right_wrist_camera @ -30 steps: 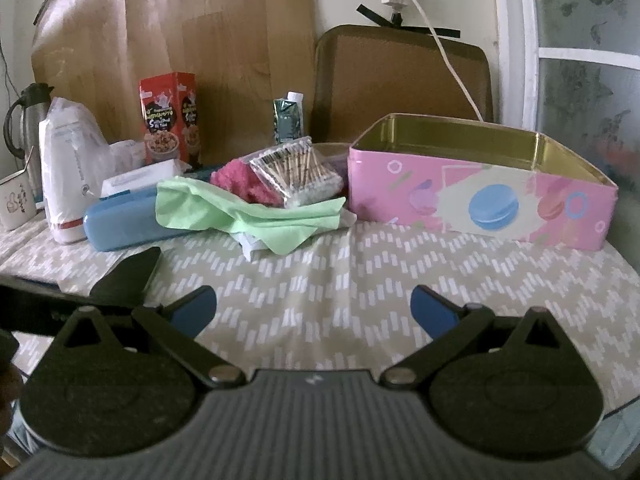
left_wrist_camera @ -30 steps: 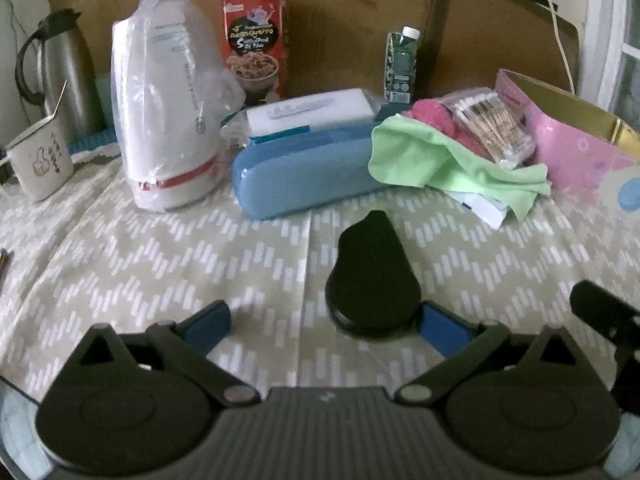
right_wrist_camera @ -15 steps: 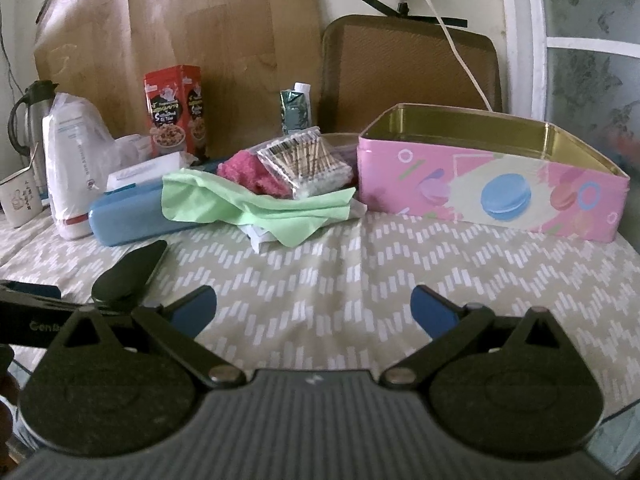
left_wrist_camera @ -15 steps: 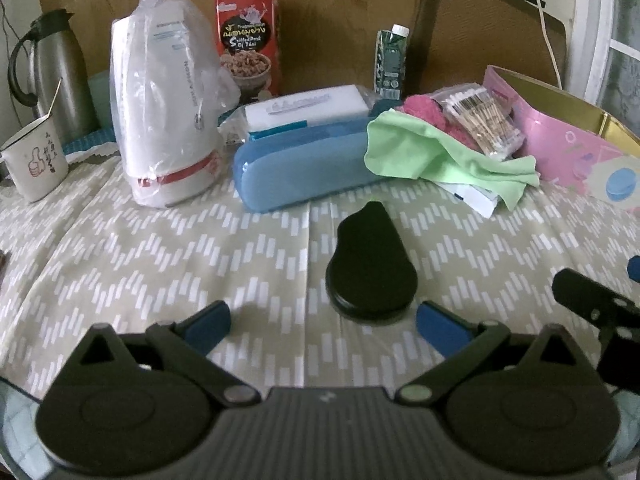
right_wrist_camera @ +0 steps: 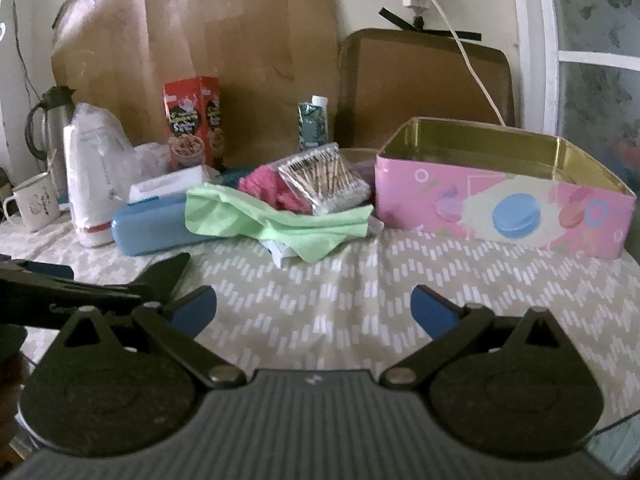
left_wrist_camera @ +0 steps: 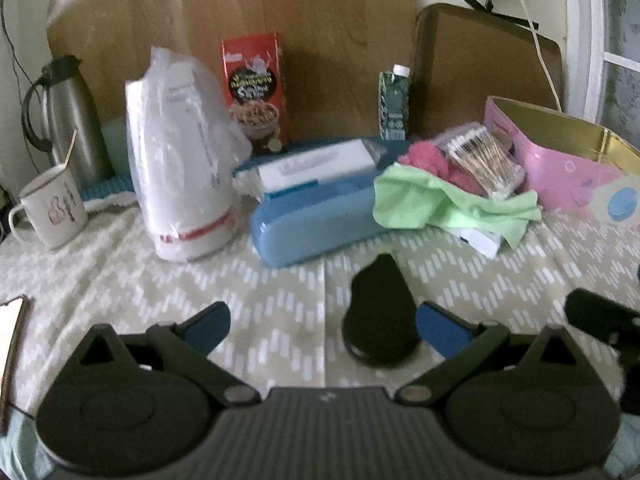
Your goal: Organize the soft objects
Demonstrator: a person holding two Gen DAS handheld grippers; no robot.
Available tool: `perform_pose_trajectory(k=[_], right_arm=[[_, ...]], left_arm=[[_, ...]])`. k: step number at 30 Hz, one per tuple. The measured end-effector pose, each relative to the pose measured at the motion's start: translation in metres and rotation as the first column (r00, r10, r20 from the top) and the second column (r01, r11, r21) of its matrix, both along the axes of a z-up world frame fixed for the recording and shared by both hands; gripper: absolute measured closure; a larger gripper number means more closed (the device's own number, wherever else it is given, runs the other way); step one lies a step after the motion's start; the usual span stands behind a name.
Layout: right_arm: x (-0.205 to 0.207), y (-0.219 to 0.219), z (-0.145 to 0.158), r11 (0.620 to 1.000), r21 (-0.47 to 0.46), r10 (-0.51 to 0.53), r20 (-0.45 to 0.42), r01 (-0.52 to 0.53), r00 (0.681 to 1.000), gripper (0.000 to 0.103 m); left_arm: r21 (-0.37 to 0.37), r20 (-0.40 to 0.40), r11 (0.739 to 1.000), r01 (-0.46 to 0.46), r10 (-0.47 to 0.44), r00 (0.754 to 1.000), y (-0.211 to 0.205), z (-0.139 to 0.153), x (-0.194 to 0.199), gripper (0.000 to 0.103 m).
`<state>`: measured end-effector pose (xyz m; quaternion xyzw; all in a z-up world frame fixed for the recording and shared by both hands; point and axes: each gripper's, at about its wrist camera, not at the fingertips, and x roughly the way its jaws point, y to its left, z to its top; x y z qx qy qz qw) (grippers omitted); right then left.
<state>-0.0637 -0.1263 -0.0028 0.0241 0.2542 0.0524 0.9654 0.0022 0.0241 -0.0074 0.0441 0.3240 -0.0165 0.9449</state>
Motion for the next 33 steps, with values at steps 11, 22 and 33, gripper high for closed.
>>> perform_pose_trajectory(k=[11,22,33], right_arm=[[-0.002,0.001,0.005,1.000,0.017,-0.018,0.063,0.017,0.998,0.008],[0.002,0.000,0.000,0.999,0.039,-0.024,0.044,0.023,0.999,0.020],[0.007,-0.003,-0.005,0.999,0.034,-0.023,0.040,0.022,0.999,0.032]], left_arm=[[0.027,0.031,0.999,-0.026,0.025,0.999,0.006,-0.001,0.006,0.000],[0.042,0.036,0.999,-0.023,0.022,0.999,0.009,-0.007,0.005,0.000],[0.056,0.059,0.998,0.010,-0.013,0.998,-0.001,-0.006,0.010,0.000]])
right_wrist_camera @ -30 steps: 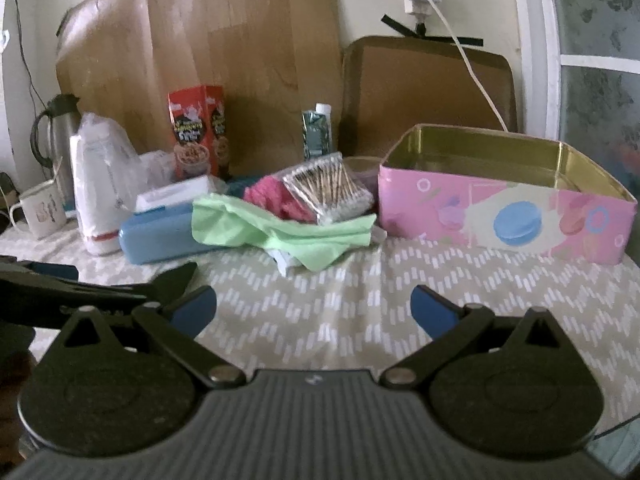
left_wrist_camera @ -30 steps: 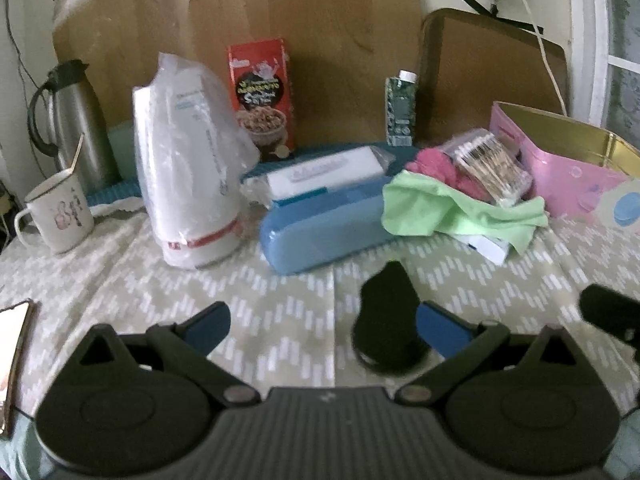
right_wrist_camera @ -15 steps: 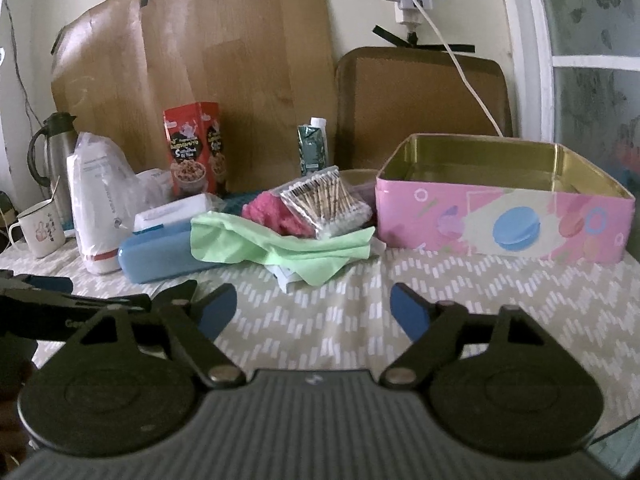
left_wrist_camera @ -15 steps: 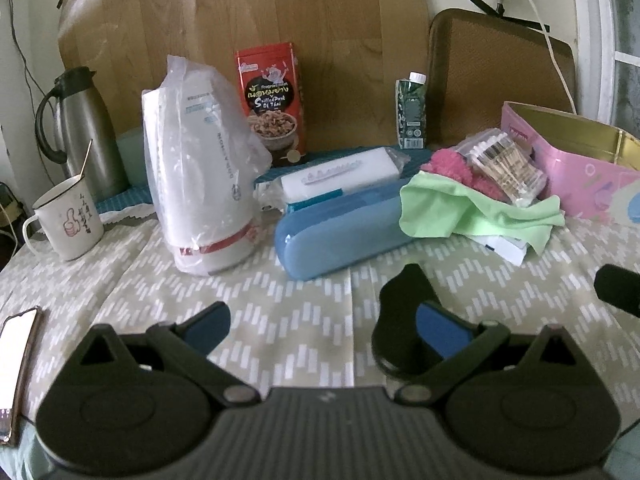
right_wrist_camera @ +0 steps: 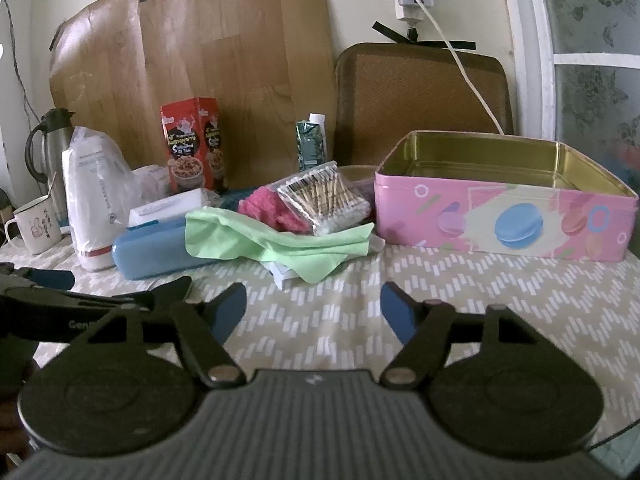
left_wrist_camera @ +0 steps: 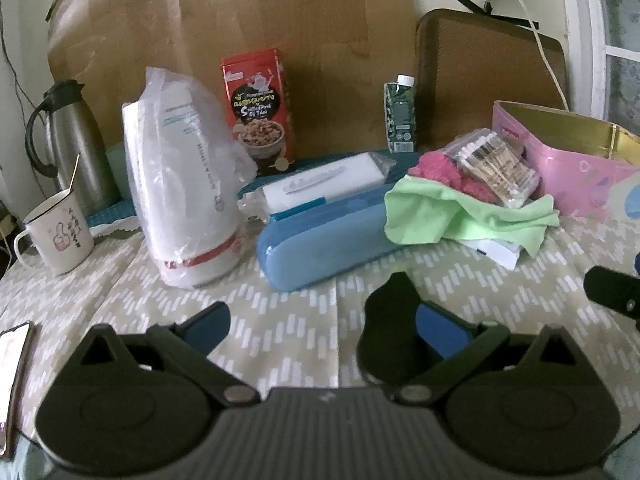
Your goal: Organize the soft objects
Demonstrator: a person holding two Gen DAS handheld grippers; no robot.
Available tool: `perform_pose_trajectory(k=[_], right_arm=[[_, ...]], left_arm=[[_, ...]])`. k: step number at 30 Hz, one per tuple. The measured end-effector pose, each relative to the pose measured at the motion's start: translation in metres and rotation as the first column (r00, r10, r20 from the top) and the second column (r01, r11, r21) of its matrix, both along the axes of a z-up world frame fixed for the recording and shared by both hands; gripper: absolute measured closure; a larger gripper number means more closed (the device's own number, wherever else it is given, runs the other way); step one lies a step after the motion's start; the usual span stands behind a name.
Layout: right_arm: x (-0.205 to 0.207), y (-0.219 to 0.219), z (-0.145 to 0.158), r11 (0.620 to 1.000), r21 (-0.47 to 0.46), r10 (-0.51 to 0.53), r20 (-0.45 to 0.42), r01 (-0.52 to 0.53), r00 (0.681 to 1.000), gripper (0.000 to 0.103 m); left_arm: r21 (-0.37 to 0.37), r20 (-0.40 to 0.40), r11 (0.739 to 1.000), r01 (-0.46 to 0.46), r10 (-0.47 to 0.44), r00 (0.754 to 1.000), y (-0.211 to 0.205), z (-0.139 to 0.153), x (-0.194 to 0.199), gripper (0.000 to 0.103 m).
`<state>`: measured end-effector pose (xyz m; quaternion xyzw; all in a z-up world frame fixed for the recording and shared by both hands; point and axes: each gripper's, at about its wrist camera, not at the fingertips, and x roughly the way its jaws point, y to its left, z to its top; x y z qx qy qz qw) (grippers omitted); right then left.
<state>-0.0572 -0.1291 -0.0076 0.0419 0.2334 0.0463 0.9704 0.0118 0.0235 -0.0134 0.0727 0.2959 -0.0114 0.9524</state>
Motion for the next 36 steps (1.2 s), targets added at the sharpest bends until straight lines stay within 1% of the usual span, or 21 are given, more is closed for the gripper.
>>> perform_pose_trajectory(k=[4,8,10,13,15,19,23,26,29,32,35,36], right_arm=[[0.005,-0.003,-0.003,1.000,0.006,0.005,-0.011,-0.005,1.000,0.035],[0.010,-0.003,-0.002,1.000,0.009,0.023,-0.015,-0.023,1.000,0.036],[0.016,-0.003,0.003,0.999,0.010,0.049,-0.011,-0.048,0.999,0.036],[0.027,-0.003,0.012,0.996,0.027,0.085,-0.009,-0.084,0.996,0.036],[0.033,-0.001,0.017,0.994,0.029,0.107,0.001,-0.107,0.994,0.036],[0.044,0.007,0.021,0.988,0.033,0.150,0.000,-0.150,0.989,0.038],[0.052,0.017,0.019,0.982,0.035,0.188,-0.015,-0.188,0.982,0.039],[0.055,0.025,0.014,0.977,0.034,0.212,-0.040,-0.211,0.976,0.039],[0.057,0.032,0.012,0.973,0.038,0.229,-0.059,-0.227,0.972,0.039],[0.060,0.036,0.013,0.971,0.030,0.238,-0.065,-0.236,0.969,0.039],[0.065,0.041,0.013,0.970,0.010,0.244,-0.068,-0.244,0.967,0.041],[0.067,0.042,0.013,0.969,0.006,0.247,-0.074,-0.247,0.966,0.043]], left_arm=[[0.012,0.015,1.000,-0.004,0.003,1.000,-0.001,0.003,0.004,0.000],[0.014,0.011,1.000,-0.003,0.003,1.000,0.000,0.006,0.014,0.000],[0.019,0.017,1.000,0.002,-0.003,1.000,-0.001,0.010,0.017,0.000],[0.016,0.049,1.000,0.003,-0.004,0.999,0.002,0.019,0.018,0.000],[0.007,0.066,1.000,0.001,-0.001,0.998,0.008,0.023,0.018,0.000],[-0.043,0.071,0.999,-0.019,0.022,0.997,0.029,0.029,0.022,0.000],[-0.040,0.076,0.999,-0.030,0.033,0.997,0.045,0.029,0.024,0.000],[-0.048,0.074,0.999,-0.013,0.016,0.997,0.056,0.027,0.024,0.000],[-0.064,0.074,0.997,0.040,-0.035,0.997,0.065,0.024,0.021,0.000],[-0.115,0.070,0.988,0.106,-0.098,0.993,0.071,0.023,0.017,0.000],[-0.129,0.072,0.985,0.115,-0.107,0.992,0.076,0.022,0.018,0.001],[-0.128,0.075,0.986,0.109,-0.100,0.992,0.077,0.023,0.021,0.001]])
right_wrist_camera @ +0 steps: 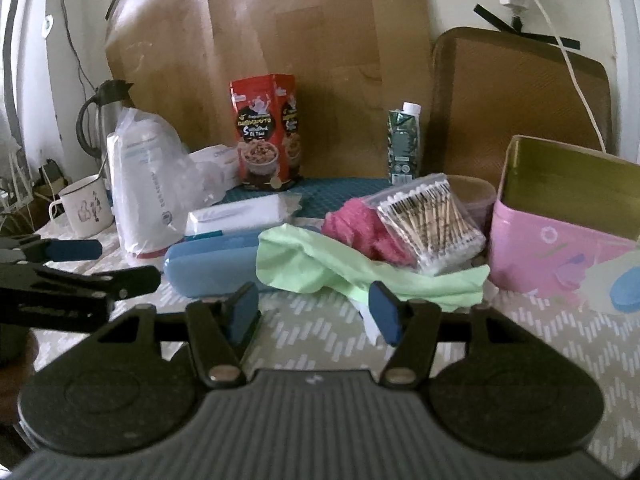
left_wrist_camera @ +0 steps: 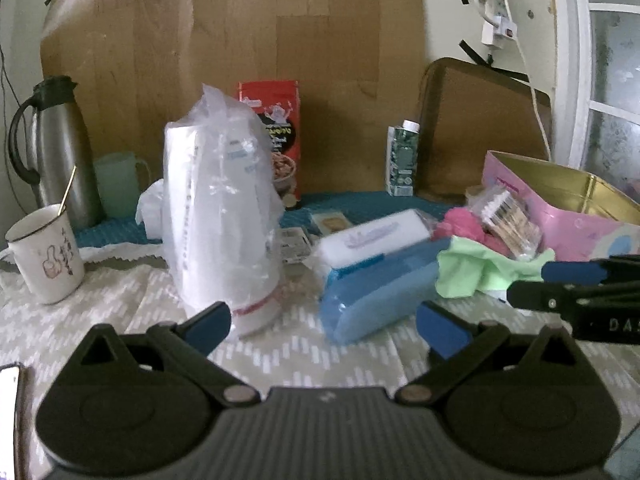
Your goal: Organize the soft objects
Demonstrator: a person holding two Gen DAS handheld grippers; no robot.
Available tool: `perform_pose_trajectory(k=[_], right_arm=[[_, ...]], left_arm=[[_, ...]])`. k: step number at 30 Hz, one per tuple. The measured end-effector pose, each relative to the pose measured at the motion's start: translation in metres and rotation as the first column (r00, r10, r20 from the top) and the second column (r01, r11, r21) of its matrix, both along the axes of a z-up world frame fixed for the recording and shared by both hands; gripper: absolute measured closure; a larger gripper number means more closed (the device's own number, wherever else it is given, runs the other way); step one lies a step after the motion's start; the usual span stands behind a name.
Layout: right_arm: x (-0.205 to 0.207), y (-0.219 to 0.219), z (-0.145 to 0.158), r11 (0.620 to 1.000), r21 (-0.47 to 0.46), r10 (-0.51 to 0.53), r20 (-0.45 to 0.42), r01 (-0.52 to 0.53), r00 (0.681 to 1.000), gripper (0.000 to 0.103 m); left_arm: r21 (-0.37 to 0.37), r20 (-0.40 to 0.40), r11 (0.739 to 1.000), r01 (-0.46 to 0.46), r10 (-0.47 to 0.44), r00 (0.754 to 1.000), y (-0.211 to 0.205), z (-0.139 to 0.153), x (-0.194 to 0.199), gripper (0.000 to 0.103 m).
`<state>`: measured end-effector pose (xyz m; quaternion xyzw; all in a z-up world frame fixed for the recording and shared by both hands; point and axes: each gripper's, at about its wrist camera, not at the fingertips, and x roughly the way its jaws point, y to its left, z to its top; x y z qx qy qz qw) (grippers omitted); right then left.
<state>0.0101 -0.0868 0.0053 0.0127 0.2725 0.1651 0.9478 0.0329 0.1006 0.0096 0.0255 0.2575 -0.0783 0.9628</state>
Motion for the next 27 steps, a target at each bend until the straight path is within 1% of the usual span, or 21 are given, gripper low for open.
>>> perform_pose_trajectory(k=[2,3,6,8,11,13,14,16,17,18,19,21,23,25,27], right_arm=[[0.005,0.003,-0.001,1.000,0.000,0.009,-0.011,-0.009,1.000,0.045],[0.008,0.006,-0.001,1.000,-0.003,0.019,-0.014,-0.019,1.000,0.047],[0.011,0.011,0.003,0.999,-0.020,0.037,0.003,-0.037,0.999,0.048],[0.018,0.012,0.006,0.999,-0.013,0.040,-0.008,-0.040,0.999,0.048],[0.029,0.013,0.004,0.994,0.053,0.096,-0.075,-0.093,0.993,0.048],[0.041,0.018,-0.003,0.993,0.057,0.112,-0.106,-0.106,0.988,0.048],[0.048,0.017,-0.007,0.995,0.042,0.089,-0.104,-0.085,0.991,0.049],[0.066,0.010,-0.013,0.999,-0.012,-0.047,-0.091,0.046,0.995,0.049],[0.071,0.006,-0.012,0.996,-0.013,-0.093,-0.086,0.092,0.992,0.050],[0.072,-0.001,-0.009,0.994,0.022,-0.108,-0.075,0.110,0.991,0.050],[0.069,-0.005,-0.005,0.993,0.042,-0.104,-0.064,0.106,0.993,0.050],[0.060,-0.003,0.001,0.997,0.028,-0.074,-0.021,0.075,0.997,0.050],[0.052,-0.003,0.004,0.999,0.032,-0.029,-0.002,0.029,1.000,0.050],[0.049,-0.003,0.002,0.996,0.080,0.048,-0.029,-0.045,0.998,0.050],[0.055,-0.002,-0.002,0.987,0.127,0.113,-0.080,-0.102,0.990,0.050]], left_arm=[[-0.013,-0.002,1.000,-0.006,0.006,1.000,0.004,0.001,0.005,0.002],[-0.028,-0.006,1.000,-0.004,0.004,1.000,0.007,0.002,0.008,0.002],[-0.075,-0.033,0.997,0.008,-0.011,0.999,0.012,0.000,0.016,0.002],[-0.058,-0.047,0.998,0.005,-0.008,0.999,0.008,-0.004,0.021,0.003],[-0.006,-0.066,1.000,0.000,-0.001,0.998,-0.002,-0.011,0.028,0.003],[0.010,-0.078,1.000,-0.002,0.003,0.997,-0.006,-0.015,0.031,0.004],[0.011,-0.086,1.000,-0.001,0.002,0.996,-0.008,-0.016,0.033,0.004],[0.016,-0.093,1.000,-0.006,0.007,0.996,-0.009,-0.018,0.034,0.004],[0.019,-0.088,1.000,-0.005,0.007,0.996,-0.009,-0.018,0.033,0.004],[0.022,-0.082,1.000,-0.003,0.005,0.997,-0.008,-0.018,0.032,0.003],[0.025,-0.076,1.000,0.000,0.002,0.997,-0.008,-0.019,0.031,0.003],[0.026,-0.070,1.000,0.005,-0.003,0.998,-0.007,-0.019,0.031,0.003],[0.022,-0.066,1.000,0.010,-0.009,0.998,-0.006,-0.020,0.031,0.003],[0.019,-0.060,1.000,0.018,-0.017,0.998,-0.007,-0.020,0.033,0.004],[0.020,-0.057,0.999,0.025,-0.024,0.998,-0.008,-0.021,0.034,0.004]])
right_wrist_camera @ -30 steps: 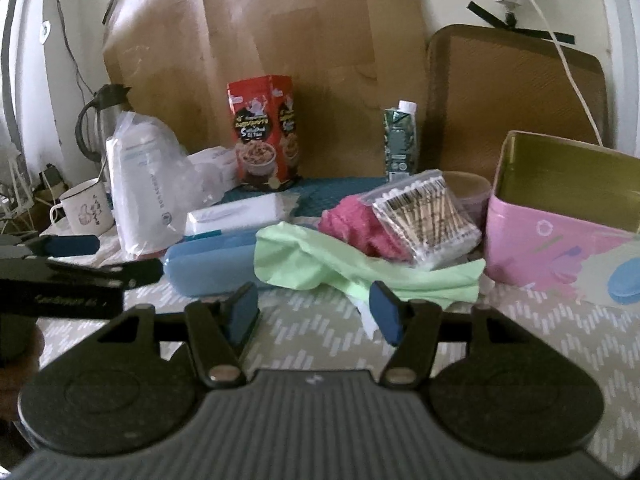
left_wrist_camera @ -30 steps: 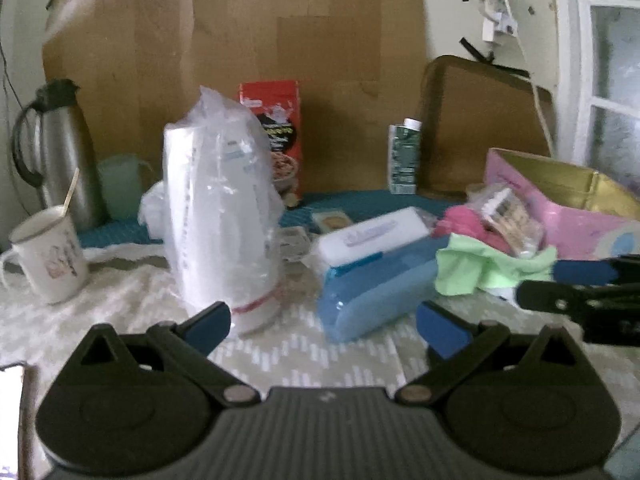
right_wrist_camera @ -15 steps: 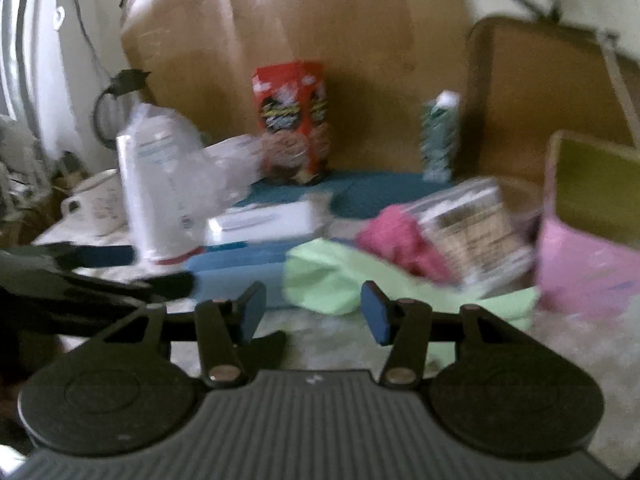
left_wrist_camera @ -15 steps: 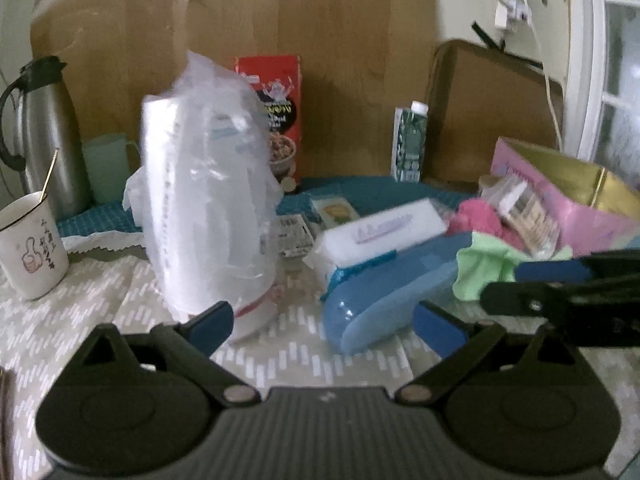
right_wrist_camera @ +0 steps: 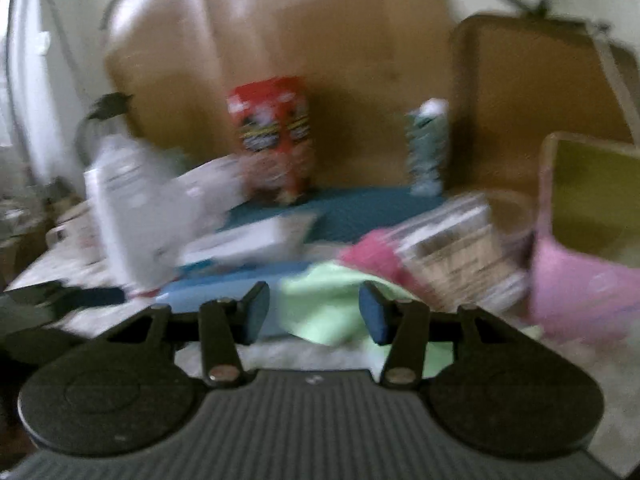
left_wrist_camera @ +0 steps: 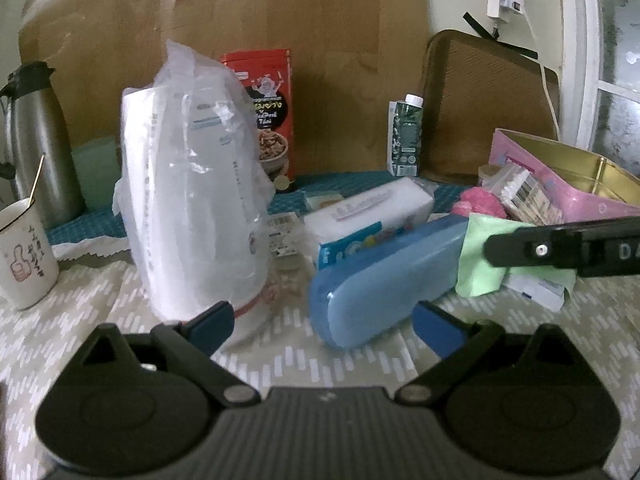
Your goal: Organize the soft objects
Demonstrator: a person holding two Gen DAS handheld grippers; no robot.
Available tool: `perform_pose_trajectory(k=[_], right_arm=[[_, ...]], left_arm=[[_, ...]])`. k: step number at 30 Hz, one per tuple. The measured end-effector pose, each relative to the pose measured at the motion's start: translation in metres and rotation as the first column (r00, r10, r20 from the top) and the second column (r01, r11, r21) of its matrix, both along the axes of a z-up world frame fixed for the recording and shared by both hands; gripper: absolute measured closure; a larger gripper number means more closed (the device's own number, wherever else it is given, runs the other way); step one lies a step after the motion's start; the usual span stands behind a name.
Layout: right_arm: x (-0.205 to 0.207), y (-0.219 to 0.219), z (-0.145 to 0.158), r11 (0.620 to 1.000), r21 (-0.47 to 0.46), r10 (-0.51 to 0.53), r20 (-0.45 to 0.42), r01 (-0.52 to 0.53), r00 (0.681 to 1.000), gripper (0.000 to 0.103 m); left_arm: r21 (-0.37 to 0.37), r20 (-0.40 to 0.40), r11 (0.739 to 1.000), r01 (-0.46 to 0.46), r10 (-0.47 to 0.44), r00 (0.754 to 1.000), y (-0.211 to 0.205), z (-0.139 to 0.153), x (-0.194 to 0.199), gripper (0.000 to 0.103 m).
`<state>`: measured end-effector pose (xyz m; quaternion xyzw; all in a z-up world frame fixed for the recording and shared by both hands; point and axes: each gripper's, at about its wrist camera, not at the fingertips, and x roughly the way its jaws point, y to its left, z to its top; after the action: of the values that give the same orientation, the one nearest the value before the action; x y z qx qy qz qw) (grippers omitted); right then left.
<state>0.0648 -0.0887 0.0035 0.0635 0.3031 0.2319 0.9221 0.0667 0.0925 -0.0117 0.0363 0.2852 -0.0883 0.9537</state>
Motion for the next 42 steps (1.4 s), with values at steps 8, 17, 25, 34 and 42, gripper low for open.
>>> perform_pose_trajectory(k=[8,17,25,34,42], right_arm=[[0.035,-0.001,-0.015,0.997,-0.016,-0.073,-0.028,0.073,0.997,0.046],[0.032,-0.002,-0.004,0.996,0.033,-0.078,0.022,0.077,0.997,0.046],[0.039,0.012,-0.007,0.998,0.061,0.022,-0.031,-0.020,0.999,0.046],[-0.025,-0.010,-0.013,0.993,0.095,0.073,-0.062,-0.067,0.995,0.045],[-0.063,0.019,-0.025,0.972,-0.004,0.235,-0.061,-0.236,0.970,0.041]], left_arm=[[0.002,-0.021,1.000,0.011,-0.011,1.000,-0.006,-0.006,0.012,0.007],[-0.029,-0.034,0.999,0.027,-0.028,0.999,-0.003,-0.008,0.017,0.009],[-0.026,-0.053,0.998,0.054,-0.055,0.997,-0.006,-0.010,0.017,0.026],[-0.148,-0.108,0.984,0.096,-0.112,0.988,0.019,0.003,-0.021,0.022],[-0.217,-0.134,0.960,0.177,-0.208,0.969,-0.003,0.022,-0.031,0.022]])
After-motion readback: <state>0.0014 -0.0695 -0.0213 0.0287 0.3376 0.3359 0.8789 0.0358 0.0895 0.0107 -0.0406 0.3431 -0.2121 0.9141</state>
